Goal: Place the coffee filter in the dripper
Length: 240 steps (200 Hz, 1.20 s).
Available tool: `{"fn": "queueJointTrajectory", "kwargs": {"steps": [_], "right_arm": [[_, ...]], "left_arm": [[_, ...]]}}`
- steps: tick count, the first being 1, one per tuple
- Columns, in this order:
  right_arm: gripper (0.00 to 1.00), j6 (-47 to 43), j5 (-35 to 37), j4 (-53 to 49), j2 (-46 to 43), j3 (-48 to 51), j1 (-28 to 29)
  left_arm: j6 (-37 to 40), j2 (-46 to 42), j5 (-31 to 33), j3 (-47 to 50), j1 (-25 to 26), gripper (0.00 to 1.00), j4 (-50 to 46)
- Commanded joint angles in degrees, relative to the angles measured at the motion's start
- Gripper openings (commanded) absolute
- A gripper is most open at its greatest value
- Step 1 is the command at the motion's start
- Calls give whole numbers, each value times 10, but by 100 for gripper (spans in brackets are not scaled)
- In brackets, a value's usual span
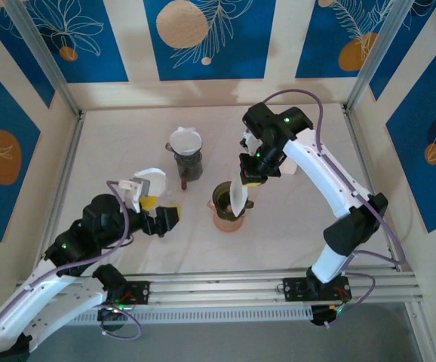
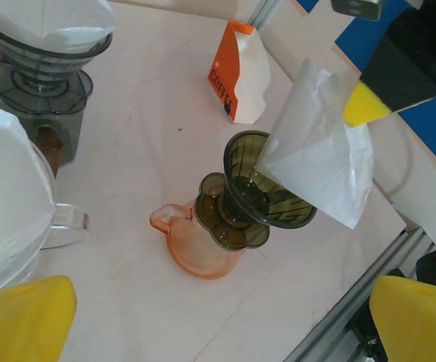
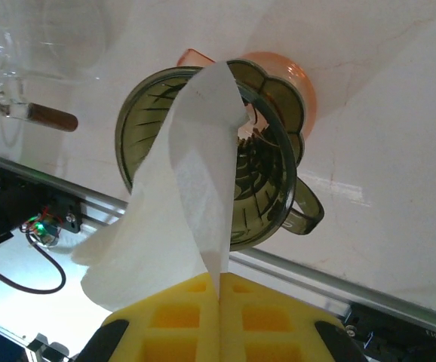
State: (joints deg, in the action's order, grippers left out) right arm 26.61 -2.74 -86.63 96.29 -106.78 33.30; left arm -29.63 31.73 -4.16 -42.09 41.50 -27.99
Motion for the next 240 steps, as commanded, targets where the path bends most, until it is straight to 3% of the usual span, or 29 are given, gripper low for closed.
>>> {"fn": "queueJointTrajectory", "kwargs": {"steps": [1, 49, 97, 111, 139, 178, 205, 240], "right_arm": [[0, 15, 12, -8, 8, -5, 5], [11, 15, 33, 21, 38, 5, 17], [41, 15, 65, 77, 4, 13, 28], [46, 18, 70, 102, -20, 31, 31], [49, 11, 97, 187, -86, 87, 46], [53, -41, 210, 311, -154, 176, 138], [54, -49, 250, 352, -153, 212, 177], [51, -62, 328, 333, -121, 206, 203]], "left_arm": [[0, 16, -23, -8, -5, 100, 28], [12, 72, -47, -40, -5, 96, 49], [10, 116, -70, -62, -4, 93, 74], [7, 127, -78, -66, -3, 89, 81], [-5, 149, -88, -71, 2, 82, 100], [-17, 183, -78, -77, 24, 78, 123], [-21, 188, -57, -83, 34, 78, 123], [-26, 179, -45, -76, 35, 77, 125]]}}
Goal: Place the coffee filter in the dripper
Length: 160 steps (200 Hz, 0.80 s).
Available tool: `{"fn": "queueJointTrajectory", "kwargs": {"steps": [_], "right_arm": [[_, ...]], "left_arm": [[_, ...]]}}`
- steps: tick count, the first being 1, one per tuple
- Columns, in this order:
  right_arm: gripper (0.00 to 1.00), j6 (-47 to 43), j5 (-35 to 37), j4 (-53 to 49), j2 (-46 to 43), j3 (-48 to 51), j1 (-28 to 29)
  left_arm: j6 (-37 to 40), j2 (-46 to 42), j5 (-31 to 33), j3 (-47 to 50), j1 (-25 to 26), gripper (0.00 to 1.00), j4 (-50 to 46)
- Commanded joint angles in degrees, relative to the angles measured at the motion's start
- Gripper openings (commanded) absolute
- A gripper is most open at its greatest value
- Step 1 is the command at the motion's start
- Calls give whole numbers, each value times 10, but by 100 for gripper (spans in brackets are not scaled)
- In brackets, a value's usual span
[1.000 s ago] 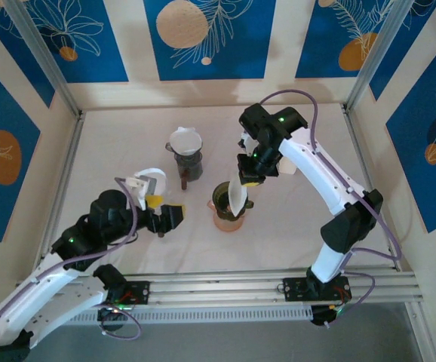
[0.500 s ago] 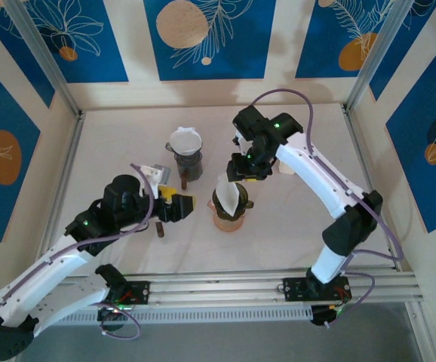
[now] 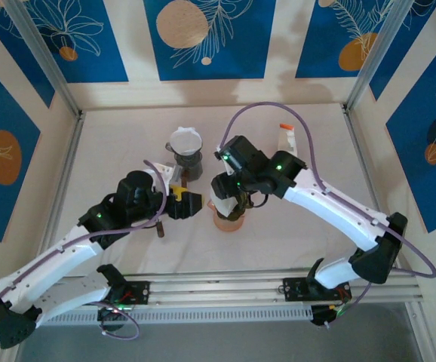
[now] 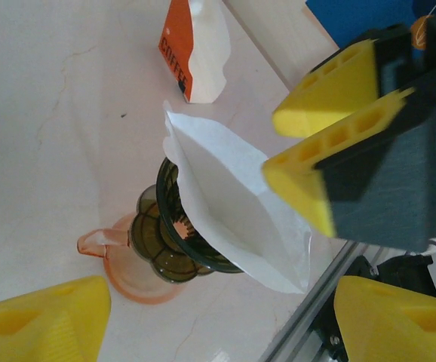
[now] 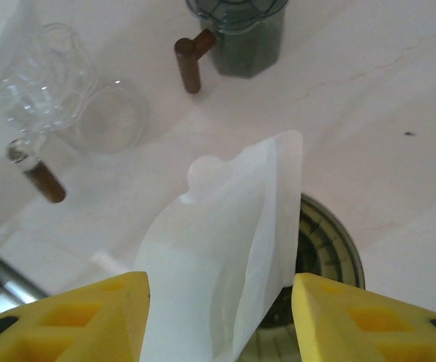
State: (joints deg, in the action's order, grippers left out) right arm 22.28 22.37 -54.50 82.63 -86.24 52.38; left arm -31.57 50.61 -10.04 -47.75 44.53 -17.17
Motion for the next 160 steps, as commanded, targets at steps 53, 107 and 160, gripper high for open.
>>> {"fn": "queueJointTrajectory", "kwargs": {"steps": [53, 107, 160], "right_arm": [[38, -21, 64, 24, 16, 31, -5], [1, -26, 82, 49, 5, 63, -9], [0, -39, 124, 60, 1, 89, -17]], "left_arm": [[-12, 17, 7, -16, 8, 74, 25], [-22, 45, 2, -14, 9, 73, 49], [-40, 85, -4, -9, 9, 74, 88]]}}
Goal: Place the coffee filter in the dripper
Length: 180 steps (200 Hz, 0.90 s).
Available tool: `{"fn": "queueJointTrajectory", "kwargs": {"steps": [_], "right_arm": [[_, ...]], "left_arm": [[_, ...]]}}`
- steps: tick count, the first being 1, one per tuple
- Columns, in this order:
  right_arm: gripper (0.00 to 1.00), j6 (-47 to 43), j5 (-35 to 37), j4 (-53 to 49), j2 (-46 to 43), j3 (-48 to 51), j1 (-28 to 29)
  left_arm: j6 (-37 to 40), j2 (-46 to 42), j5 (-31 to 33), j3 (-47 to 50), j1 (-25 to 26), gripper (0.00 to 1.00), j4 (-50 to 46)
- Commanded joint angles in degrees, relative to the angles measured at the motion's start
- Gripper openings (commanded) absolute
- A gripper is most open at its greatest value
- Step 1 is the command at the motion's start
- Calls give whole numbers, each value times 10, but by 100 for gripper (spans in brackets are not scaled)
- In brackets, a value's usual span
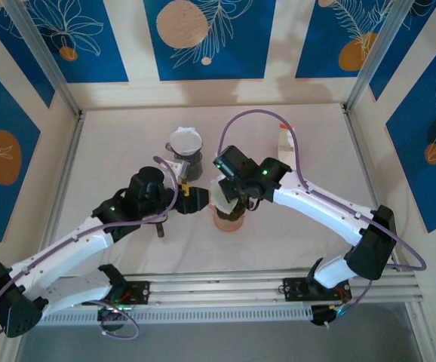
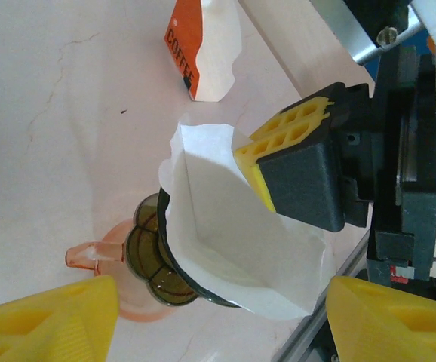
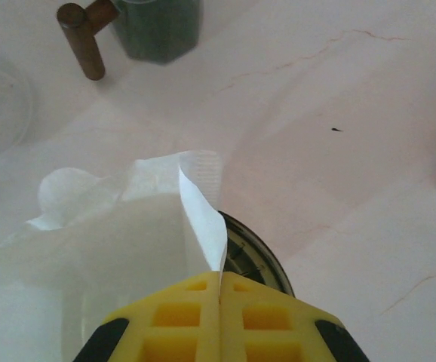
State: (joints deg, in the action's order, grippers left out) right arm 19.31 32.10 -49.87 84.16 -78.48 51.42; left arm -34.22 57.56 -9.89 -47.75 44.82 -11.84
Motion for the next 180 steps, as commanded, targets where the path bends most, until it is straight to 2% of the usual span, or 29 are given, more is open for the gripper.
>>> {"fn": "queueJointTrajectory", "kwargs": {"steps": [1, 37, 96, 128, 159, 180], "right_arm": [[0, -10, 26, 14, -14, 11, -8], [0, -7, 18, 25, -20, 35, -26], [0, 2, 7, 43, -13, 61, -19], [0, 8, 8, 51, -15, 68, -15], [7, 18, 4, 56, -24, 75, -13], [17, 24, 8, 59, -43, 79, -8]], "left_arm": [[-14, 16, -6, -9, 6, 74, 35], [-26, 46, -10, -7, 6, 75, 56], [-34, 85, -8, 3, 10, 75, 76], [-39, 93, -10, 11, 13, 69, 79], [-38, 104, 1, 7, 20, 60, 49], [-35, 105, 13, 8, 20, 55, 28]]}}
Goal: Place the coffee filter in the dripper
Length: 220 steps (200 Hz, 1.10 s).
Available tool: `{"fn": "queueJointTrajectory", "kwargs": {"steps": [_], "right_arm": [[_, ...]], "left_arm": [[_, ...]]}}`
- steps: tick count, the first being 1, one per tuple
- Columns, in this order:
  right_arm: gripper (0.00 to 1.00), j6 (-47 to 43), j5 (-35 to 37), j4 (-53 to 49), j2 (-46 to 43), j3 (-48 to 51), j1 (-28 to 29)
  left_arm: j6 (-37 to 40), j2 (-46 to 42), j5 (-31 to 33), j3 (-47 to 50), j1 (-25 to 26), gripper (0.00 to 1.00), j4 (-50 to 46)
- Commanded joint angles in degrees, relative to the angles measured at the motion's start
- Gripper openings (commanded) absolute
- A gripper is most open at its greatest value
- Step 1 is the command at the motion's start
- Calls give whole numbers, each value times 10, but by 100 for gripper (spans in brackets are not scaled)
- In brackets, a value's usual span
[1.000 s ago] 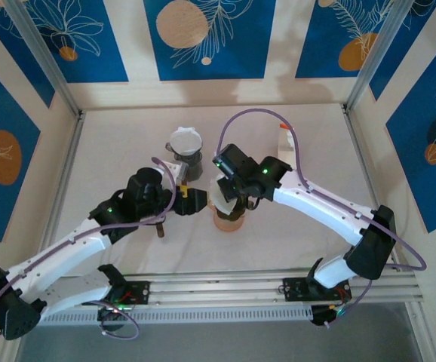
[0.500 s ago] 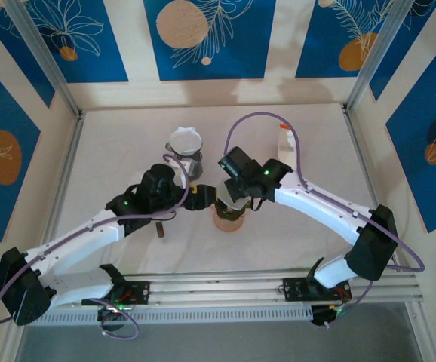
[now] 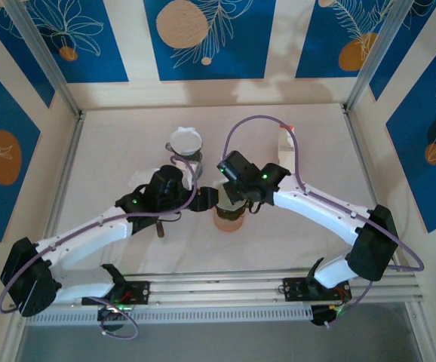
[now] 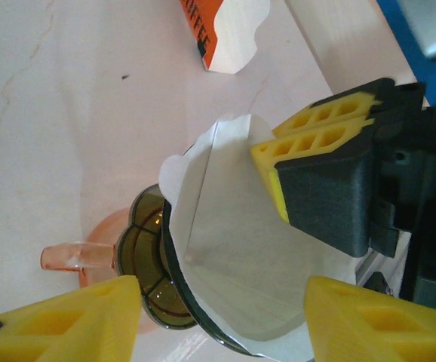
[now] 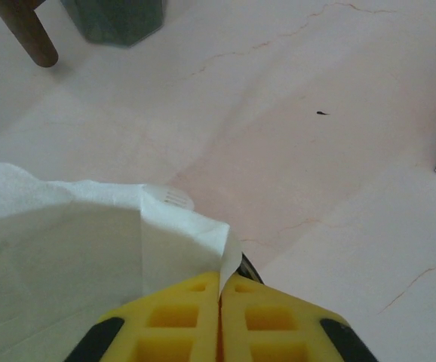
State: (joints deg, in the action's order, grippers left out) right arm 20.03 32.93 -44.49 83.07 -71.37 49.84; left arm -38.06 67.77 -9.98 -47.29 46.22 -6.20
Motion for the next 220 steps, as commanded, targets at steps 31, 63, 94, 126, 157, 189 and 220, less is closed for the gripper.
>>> {"fn": "queueJointTrajectory", "kwargs": {"steps": [31, 63, 94, 126, 157, 189, 220], "right_arm": [[36, 24, 3, 2, -69, 12, 8], [45, 41, -10, -1, -100, 29, -1], [37, 62, -31, 4, -120, 64, -13], [21, 60, -41, 17, -124, 82, -13], [9, 52, -30, 20, -118, 84, -12], [7, 49, -26, 16, -109, 86, -9], [12, 51, -18, 9, -110, 80, -5]], "left_arm": [[5, -2, 19, 7, 8, 54, -38], [3, -4, 19, 10, 9, 54, -36], [2, -10, 24, 11, 11, 54, -37], [1, -8, 23, 15, 12, 53, -37], [-1, -8, 34, 19, 12, 45, -37], [-1, -4, 36, 22, 12, 45, -39], [-3, -8, 37, 26, 12, 45, -41]]}}
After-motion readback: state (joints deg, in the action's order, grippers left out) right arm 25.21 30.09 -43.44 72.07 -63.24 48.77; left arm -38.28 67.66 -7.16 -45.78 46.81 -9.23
